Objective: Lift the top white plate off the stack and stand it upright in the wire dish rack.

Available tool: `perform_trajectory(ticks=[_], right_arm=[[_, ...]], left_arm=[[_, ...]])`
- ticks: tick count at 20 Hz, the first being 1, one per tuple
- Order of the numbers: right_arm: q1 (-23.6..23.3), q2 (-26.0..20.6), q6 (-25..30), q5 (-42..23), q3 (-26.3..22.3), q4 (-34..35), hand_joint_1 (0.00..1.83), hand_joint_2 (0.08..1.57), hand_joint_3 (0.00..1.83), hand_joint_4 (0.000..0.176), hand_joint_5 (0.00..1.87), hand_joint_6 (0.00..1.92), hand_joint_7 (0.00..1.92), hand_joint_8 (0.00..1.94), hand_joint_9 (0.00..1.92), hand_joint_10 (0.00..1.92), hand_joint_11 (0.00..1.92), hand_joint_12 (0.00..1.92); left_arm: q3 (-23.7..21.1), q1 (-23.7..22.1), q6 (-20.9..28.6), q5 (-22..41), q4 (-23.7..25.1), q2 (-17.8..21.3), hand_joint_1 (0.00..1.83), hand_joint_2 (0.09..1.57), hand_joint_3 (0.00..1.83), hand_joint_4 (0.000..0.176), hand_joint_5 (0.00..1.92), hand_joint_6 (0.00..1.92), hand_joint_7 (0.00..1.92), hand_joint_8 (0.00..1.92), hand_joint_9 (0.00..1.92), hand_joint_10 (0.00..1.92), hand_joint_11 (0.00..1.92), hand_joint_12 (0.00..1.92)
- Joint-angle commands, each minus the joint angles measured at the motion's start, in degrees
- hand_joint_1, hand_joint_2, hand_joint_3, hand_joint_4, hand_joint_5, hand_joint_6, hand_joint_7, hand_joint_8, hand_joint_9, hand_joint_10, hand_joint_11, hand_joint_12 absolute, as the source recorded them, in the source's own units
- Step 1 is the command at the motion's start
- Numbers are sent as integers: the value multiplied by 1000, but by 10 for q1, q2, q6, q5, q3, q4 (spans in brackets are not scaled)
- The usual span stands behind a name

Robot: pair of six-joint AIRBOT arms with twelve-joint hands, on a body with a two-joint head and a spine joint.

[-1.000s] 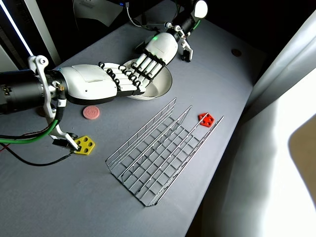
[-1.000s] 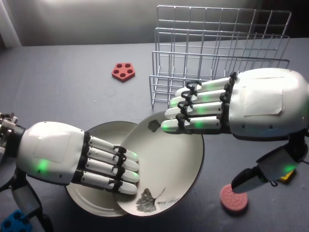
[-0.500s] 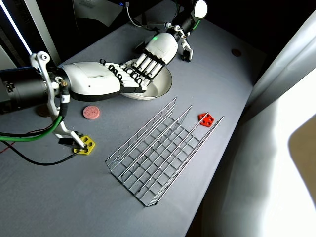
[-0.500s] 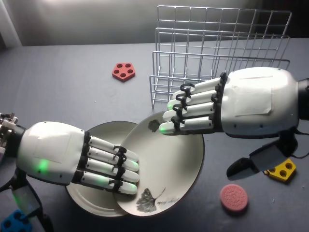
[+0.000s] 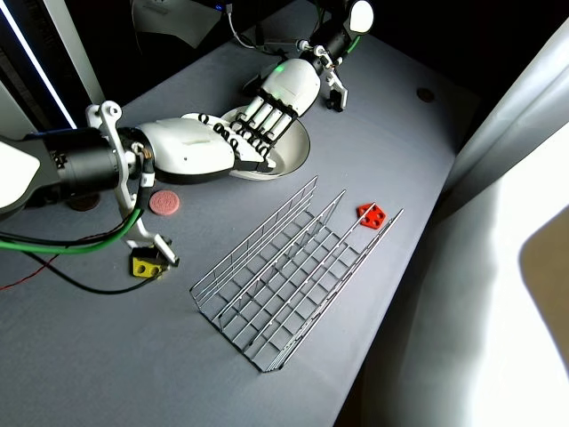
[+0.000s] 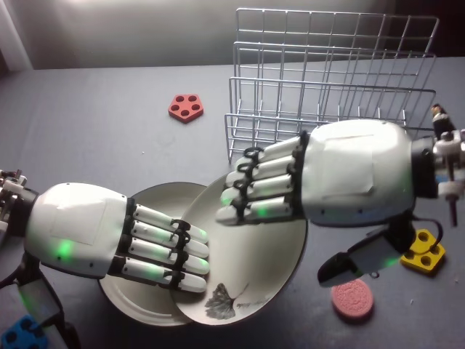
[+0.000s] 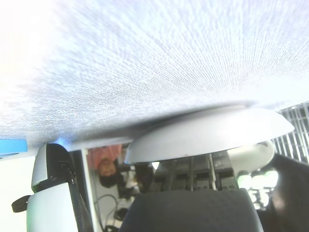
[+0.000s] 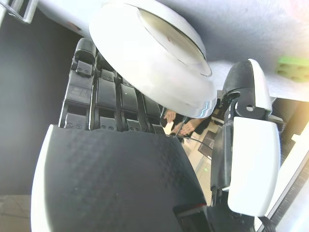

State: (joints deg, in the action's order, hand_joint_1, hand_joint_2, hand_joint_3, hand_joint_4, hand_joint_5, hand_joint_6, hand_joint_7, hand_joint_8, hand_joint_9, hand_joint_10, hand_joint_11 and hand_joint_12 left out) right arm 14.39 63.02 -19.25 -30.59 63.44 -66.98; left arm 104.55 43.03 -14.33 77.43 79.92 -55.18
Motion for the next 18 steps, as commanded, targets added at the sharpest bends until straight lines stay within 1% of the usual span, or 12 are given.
perform_trajectory(ticks=[1,5,8,9,10,11,12,13,14,16,17,18], right_arm=[[-8,-4,-15,-37,-7,30,766,1003,0,0,196,8,231,8,252,9,300,82],[-7,-5,-28,-35,-18,38,857,1021,0,0,340,12,367,10,361,10,393,103],[-2,4,-28,-32,-5,37,982,1032,0,0,551,7,582,7,571,10,593,172],[0,8,-28,-32,0,37,1072,992,0,0,627,8,668,10,666,14,713,223],[2,11,-28,-33,7,37,1180,1000,0,0,724,9,771,12,815,23,868,282],[5,16,-28,-33,17,37,1252,1015,1,0,786,6,827,8,912,18,944,299],[7,19,-28,-33,20,37,1448,1023,0,0,986,689,1138,173,1158,434,1039,1064],[11,22,-28,-33,26,38,1478,1095,0,0,901,1014,970,594,1029,800,871,1403],[13,24,-28,-33,29,38,1482,1121,0,0,876,1116,909,727,947,956,811,1512],[16,26,-28,-33,30,41,1483,1132,0,0,798,1184,873,811,939,1007,836,1522],[17,27,-28,-33,29,44,1484,1122,0,0,813,1146,895,791,962,976,856,1500],[17,27,-28,-33,26,45,1497,1053,0,0,965,956,1086,519,1130,730,996,1332]], left_arm=[[-8,3,2,-12,10,-17,348,826,0,0,81,0,89,0,96,0,127,25],[-8,3,2,-13,9,-17,378,819,0,0,84,7,90,7,94,8,126,23],[-9,3,2,-13,10,-17,358,820,0,0,89,7,102,9,105,10,139,28],[-9,3,2,-14,10,-17,374,822,0,0,86,4,99,7,103,8,137,27],[-9,3,2,-14,10,-17,357,822,0,0,78,1,88,1,98,5,138,27],[-9,3,2,-14,10,-17,358,820,0,0,76,0,80,0,92,2,135,25],[-9,3,2,-14,10,-17,351,816,0,0,75,0,81,1,86,0,130,23],[-9,3,1,-14,10,-17,348,811,0,0,73,0,81,1,89,2,134,24],[-9,3,1,-14,10,-17,359,812,0,0,80,3,95,6,97,5,137,25],[-9,4,1,-14,10,-17,342,817,0,0,86,4,98,5,96,2,134,23],[-9,4,1,-14,10,-17,352,812,0,0,84,3,99,5,101,5,137,24],[-9,4,1,-14,10,-17,364,821,1,0,72,0,82,0,89,0,122,18]])
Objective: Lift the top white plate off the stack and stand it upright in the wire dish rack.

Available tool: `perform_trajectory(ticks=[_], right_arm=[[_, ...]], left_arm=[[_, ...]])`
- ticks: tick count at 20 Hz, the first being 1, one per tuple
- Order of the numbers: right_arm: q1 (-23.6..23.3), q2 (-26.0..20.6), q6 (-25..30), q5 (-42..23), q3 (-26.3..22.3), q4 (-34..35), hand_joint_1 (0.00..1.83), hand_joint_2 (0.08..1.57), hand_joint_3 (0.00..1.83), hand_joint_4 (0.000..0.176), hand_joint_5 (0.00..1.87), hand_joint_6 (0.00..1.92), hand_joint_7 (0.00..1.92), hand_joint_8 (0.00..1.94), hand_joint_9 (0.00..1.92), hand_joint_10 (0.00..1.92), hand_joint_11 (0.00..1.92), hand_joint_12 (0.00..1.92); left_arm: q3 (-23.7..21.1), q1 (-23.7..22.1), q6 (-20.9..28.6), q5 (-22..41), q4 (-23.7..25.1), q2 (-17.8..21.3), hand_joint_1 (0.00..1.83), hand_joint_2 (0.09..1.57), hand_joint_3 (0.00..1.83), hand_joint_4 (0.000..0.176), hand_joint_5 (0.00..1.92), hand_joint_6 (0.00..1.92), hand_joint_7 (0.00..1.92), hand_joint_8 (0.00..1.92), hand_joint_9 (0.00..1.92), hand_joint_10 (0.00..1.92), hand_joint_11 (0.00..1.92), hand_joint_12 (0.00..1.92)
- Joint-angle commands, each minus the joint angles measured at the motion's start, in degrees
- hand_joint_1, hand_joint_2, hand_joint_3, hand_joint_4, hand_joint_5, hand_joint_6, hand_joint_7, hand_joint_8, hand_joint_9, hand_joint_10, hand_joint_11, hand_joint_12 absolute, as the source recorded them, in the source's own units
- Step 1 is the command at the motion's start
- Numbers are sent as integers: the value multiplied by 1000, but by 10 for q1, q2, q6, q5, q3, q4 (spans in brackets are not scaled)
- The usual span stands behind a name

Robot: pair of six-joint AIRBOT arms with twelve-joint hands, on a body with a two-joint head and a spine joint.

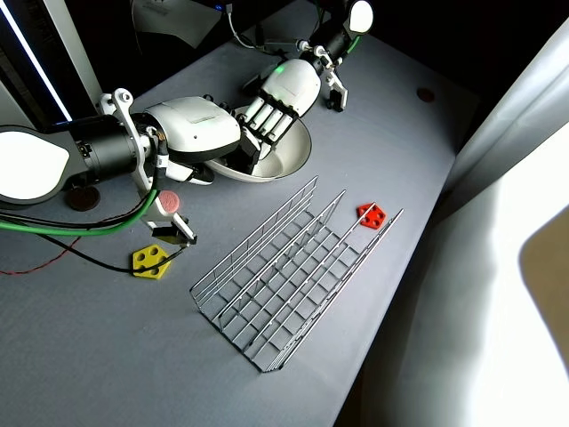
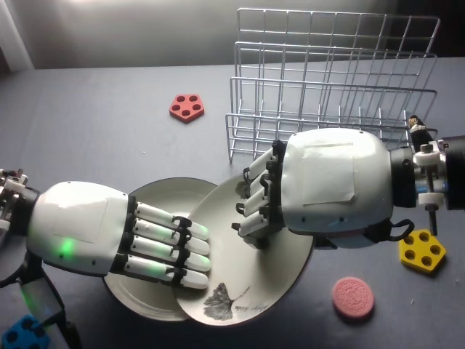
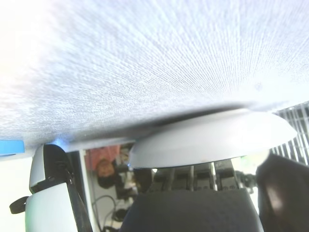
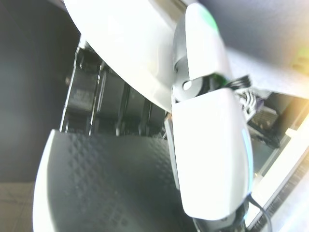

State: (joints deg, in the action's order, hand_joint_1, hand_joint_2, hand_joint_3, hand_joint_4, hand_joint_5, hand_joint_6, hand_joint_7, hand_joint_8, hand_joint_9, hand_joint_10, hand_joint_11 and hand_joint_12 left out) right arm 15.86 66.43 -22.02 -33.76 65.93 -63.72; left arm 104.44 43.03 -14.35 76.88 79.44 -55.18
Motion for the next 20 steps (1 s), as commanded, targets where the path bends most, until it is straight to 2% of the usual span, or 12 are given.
perform_trajectory(ticks=[1,2,4,9,10,11,12,13,17,18,19,20], right_arm=[[2,-7,-1,-1,-2,12,1502,1021,0,0,1022,854,1198,325,1222,580,1059,1249],[2,-7,-1,-1,-6,12,1504,1011,0,0,1050,812,1246,226,1259,510,1076,1218],[-4,-7,-1,-1,-14,12,1505,1002,0,0,1097,726,1239,251,1293,445,1094,1188],[-29,-10,-1,4,-45,19,1503,1006,0,0,1082,797,1243,234,1273,440,1082,1186],[-34,-10,-1,6,-49,19,1424,1009,0,0,1096,836,1274,230,1273,571,1164,755],[-38,-10,-1,8,-52,19,1407,1013,0,0,1087,865,1272,247,1258,627,1250,504],[-42,-10,-1,10,-54,19,1483,1014,0,0,1065,848,1266,201,1256,504,1103,1069],[-45,-10,1,12,-55,19,1499,1015,0,0,1055,845,1234,250,1250,495,1072,1186],[-58,-11,9,12,-54,28,1503,1017,0,0,1034,879,1197,321,1257,472,1062,1215],[-61,-12,9,12,-55,28,1491,1091,1,0,861,1099,982,657,1060,782,913,1400],[-64,-12,9,12,-55,29,1498,1053,0,0,923,1034,1080,542,1170,631,996,1319],[-68,-13,10,12,-53,35,1490,1103,0,0,808,1165,951,723,1052,806,889,1436]], left_arm=[[-8,4,1,-9,15,-17,368,817,0,0,76,3,87,3,98,4,134,22],[-8,4,1,-9,13,-17,372,818,0,0,78,3,91,5,102,6,136,23],[-8,4,2,-9,6,-14,361,816,0,0,98,10,113,11,113,8,147,27],[1,1,6,-3,-22,-5,346,826,2,0,73,0,88,5,97,4,135,20],[3,-2,8,-1,-25,-2,341,829,3,0,71,0,86,3,88,0,120,14],[6,-8,11,2,-28,1,332,832,4,0,60,0,76,0,82,0,115,11],[10,-14,14,4,-31,4,329,833,4,0,62,1,76,1,83,1,119,13],[15,-20,20,9,-35,7,333,829,1,0,67,4,83,4,89,3,126,16],[39,-58,42,23,-42,21,351,819,0,0,80,5,92,4,98,5,136,19],[46,-65,46,24,-42,24,335,821,0,0,77,4,88,2,95,3,133,17],[54,-71,52,27,-43,26,361,824,0,0,72,1,87,2,94,2,126,14],[63,-76,58,28,-45,28,362,825,0,0,74,2,91,3,98,3,130,16]])
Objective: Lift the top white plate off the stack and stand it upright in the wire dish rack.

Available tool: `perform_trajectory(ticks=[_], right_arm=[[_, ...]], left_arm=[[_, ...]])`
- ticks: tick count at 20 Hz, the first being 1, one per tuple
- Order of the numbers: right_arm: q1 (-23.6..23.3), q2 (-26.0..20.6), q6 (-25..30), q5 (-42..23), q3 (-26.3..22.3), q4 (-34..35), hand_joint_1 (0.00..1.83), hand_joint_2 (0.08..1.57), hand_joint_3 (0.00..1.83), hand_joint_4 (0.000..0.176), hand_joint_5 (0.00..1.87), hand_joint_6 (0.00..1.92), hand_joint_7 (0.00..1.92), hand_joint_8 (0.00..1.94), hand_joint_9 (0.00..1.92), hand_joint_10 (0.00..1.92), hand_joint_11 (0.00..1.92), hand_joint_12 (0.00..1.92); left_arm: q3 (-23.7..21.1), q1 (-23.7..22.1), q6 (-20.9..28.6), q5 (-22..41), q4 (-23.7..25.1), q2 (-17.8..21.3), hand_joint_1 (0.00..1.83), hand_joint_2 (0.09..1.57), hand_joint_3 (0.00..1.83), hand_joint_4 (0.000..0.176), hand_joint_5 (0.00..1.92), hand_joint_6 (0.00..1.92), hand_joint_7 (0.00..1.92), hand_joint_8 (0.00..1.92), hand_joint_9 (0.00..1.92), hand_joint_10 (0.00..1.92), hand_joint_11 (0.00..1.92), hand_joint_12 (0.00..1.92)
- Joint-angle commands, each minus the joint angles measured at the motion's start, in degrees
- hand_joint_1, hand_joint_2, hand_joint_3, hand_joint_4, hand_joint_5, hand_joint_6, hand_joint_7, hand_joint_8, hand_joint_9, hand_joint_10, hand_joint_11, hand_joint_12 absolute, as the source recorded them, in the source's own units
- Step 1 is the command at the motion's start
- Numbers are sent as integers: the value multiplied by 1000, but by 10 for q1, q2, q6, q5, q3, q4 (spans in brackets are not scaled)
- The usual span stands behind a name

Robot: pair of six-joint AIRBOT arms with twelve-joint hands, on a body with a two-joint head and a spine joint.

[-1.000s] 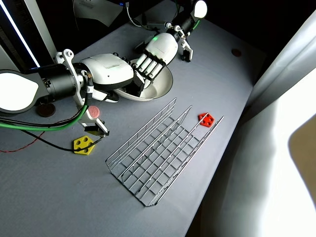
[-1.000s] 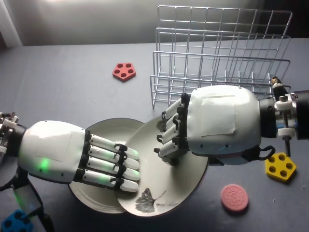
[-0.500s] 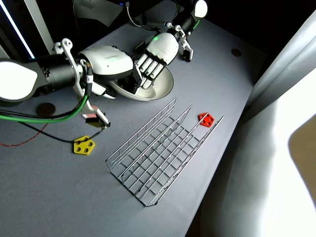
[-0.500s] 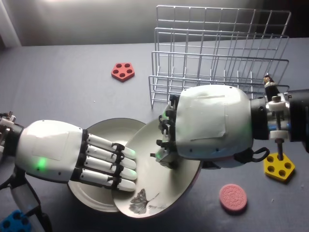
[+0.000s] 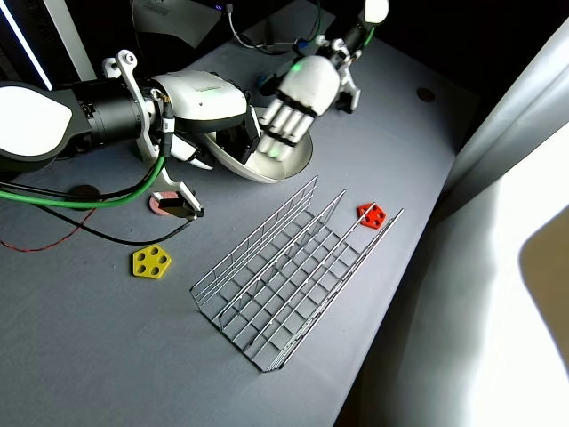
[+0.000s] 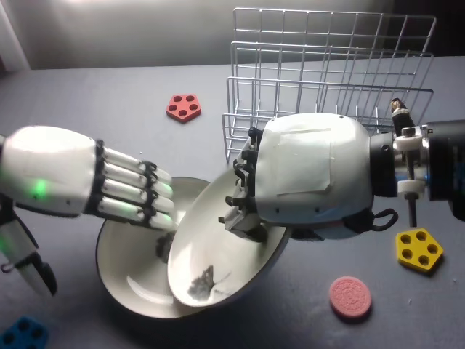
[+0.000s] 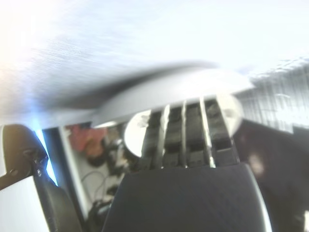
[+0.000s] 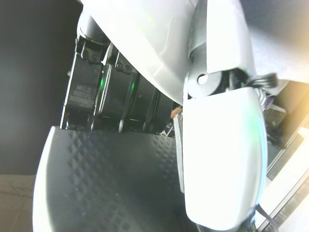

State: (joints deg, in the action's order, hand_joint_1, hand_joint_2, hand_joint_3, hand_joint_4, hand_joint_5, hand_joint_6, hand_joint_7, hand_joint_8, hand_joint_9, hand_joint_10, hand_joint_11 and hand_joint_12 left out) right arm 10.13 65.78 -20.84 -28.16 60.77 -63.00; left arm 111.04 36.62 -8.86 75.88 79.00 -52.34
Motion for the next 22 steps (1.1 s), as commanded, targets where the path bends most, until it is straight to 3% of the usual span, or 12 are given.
perform_trajectory(ticks=[1,3,7,8,9,15,19,20,21,22], right_arm=[[-12,-6,-2,-44,1,30,1496,1066,0,0,881,1076,1037,621,1159,665,959,1372],[-17,-6,-2,-44,9,31,1485,1130,0,0,768,1230,884,809,998,908,809,1529],[-34,-6,19,-51,34,31,1483,1141,0,0,750,1258,854,851,967,960,792,1557],[-38,-6,21,-53,38,31,1494,1078,0,0,883,1095,1023,627,1136,713,901,1439],[-41,-6,24,-54,41,30,1499,1051,0,0,934,1017,1090,522,1215,574,956,1367],[-64,-6,31,-63,43,26,1504,1015,0,0,1012,893,1262,228,1280,422,1048,1246],[-76,-5,31,-63,39,26,1504,1019,1,0,987,909,1224,321,1294,394,1039,1261],[-79,-4,31,-63,38,27,1491,1093,3,0,831,1117,979,731,1081,722,888,1430],[-83,-3,31,-64,37,30,1491,1093,3,0,831,1117,979,731,1081,722,888,1430],[-85,-1,31,-64,37,32,1486,1125,0,0,765,1203,900,868,1005,849,834,1506]], left_arm=[[4,-15,6,39,-42,0,373,819,0,0,95,9,113,10,118,10,146,22],[21,-21,16,43,-47,1,316,837,6,0,69,0,87,1,96,1,118,10],[51,-37,29,54,-54,4,352,841,5,0,61,1,84,2,94,1,122,10],[59,-42,31,54,-56,4,357,841,4,0,63,3,81,1,93,1,116,8],[67,-46,35,54,-58,4,340,839,3,0,72,5,87,3,98,3,118,9],[109,-64,65,57,-70,2,363,830,0,0,80,7,94,5,107,7,135,15],[112,-64,75,53,-73,5,354,835,0,0,85,6,102,6,105,5,135,15],[112,-64,77,51,-73,6,328,842,3,0,77,2,96,3,104,4,137,15],[112,-64,77,51,-72,8,328,842,3,0,77,2,96,3,104,4,137,15],[113,-64,77,51,-71,9,319,847,4,0,60,0,83,0,94,0,115,6]])
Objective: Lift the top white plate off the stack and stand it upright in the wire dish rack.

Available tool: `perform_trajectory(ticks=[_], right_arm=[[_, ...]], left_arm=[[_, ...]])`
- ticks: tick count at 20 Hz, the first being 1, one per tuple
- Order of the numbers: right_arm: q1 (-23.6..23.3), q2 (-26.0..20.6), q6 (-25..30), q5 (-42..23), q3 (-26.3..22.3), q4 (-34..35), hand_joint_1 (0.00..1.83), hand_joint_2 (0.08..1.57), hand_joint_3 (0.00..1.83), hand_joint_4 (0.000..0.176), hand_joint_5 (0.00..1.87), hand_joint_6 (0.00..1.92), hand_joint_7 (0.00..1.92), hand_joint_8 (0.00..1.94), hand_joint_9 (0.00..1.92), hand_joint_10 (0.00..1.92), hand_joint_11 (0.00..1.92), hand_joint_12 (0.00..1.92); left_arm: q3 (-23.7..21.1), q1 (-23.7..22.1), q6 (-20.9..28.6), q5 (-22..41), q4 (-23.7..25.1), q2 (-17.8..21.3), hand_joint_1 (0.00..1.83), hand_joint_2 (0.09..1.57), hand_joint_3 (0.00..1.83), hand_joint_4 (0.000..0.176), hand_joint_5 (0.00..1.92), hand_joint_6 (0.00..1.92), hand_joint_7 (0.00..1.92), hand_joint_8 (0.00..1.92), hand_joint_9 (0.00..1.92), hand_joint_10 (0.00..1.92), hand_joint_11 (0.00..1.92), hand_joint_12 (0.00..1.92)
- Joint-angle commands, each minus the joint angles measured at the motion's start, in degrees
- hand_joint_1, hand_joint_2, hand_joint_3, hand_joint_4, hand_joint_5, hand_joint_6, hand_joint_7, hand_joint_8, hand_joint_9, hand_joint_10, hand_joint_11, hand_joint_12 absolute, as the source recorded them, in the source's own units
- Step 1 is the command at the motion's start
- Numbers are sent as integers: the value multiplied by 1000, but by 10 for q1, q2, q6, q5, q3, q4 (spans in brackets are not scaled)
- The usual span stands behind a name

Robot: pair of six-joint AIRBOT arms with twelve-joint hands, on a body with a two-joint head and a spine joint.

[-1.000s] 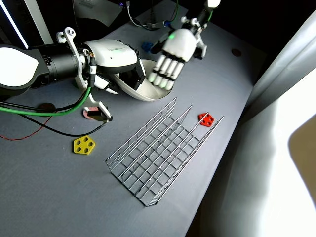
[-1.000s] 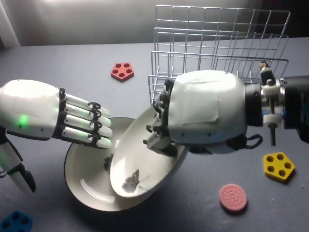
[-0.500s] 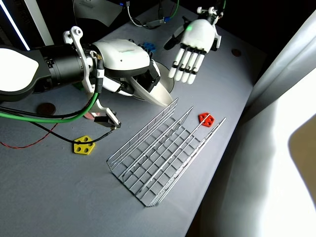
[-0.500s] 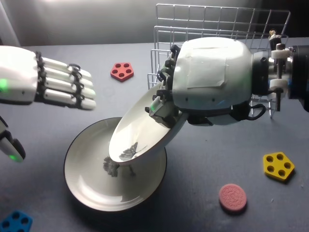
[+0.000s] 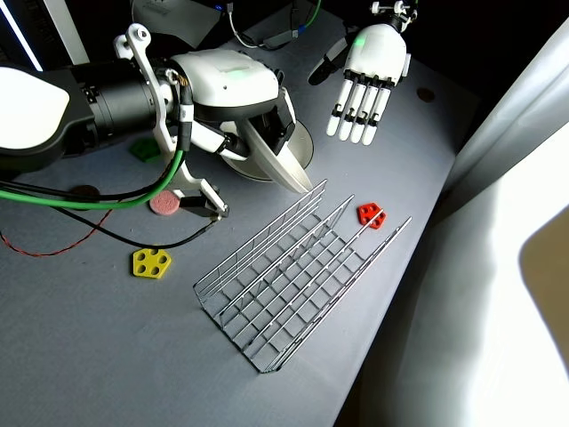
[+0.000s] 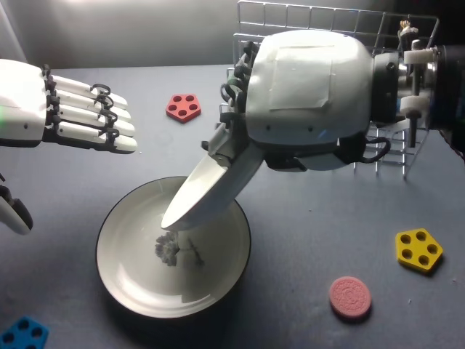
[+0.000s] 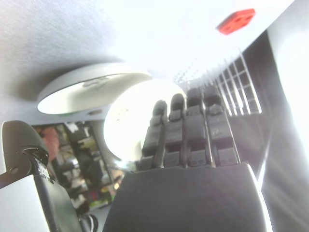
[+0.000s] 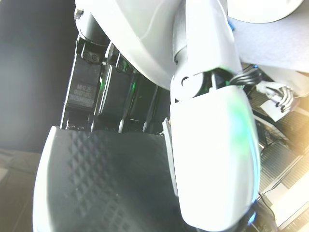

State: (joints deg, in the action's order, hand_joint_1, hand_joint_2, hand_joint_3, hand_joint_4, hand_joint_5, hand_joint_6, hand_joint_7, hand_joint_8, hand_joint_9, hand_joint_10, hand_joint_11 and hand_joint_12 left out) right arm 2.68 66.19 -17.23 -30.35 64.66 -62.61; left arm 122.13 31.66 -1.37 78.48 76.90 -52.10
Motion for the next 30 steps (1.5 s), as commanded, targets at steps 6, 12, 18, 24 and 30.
perform_trajectory(ticks=[6,12,18,24,30], right_arm=[[-22,-1,-3,-44,2,45,1501,1037,0,0,962,924,1118,562,1224,524,1007,1322],[-42,9,6,-46,17,49,1483,1136,0,0,762,1190,899,852,949,976,792,1580],[-47,14,5,-54,21,46,1399,1029,1,0,1069,842,1160,589,1180,740,1199,393],[-50,14,5,-57,28,46,1497,1021,2,0,1049,807,1203,384,1222,539,1024,1261],[-57,18,3,-65,60,48,1501,1023,0,0,1027,861,1230,291,1217,547,1025,1283]], left_arm=[[3,-16,2,27,-47,11,344,849,2,0,55,2,85,3,87,0,105,2],[4,-17,2,25,-45,11,345,857,3,0,34,0,55,0,59,0,82,0],[4,-21,2,19,-41,9,312,866,4,0,4,0,36,0,40,0,42,0],[4,-21,2,16,-38,5,315,863,1,0,24,9,48,15,67,12,97,24],[4,-22,1,19,-33,5,280,842,0,0,21,3,60,9,71,7,128,37]])
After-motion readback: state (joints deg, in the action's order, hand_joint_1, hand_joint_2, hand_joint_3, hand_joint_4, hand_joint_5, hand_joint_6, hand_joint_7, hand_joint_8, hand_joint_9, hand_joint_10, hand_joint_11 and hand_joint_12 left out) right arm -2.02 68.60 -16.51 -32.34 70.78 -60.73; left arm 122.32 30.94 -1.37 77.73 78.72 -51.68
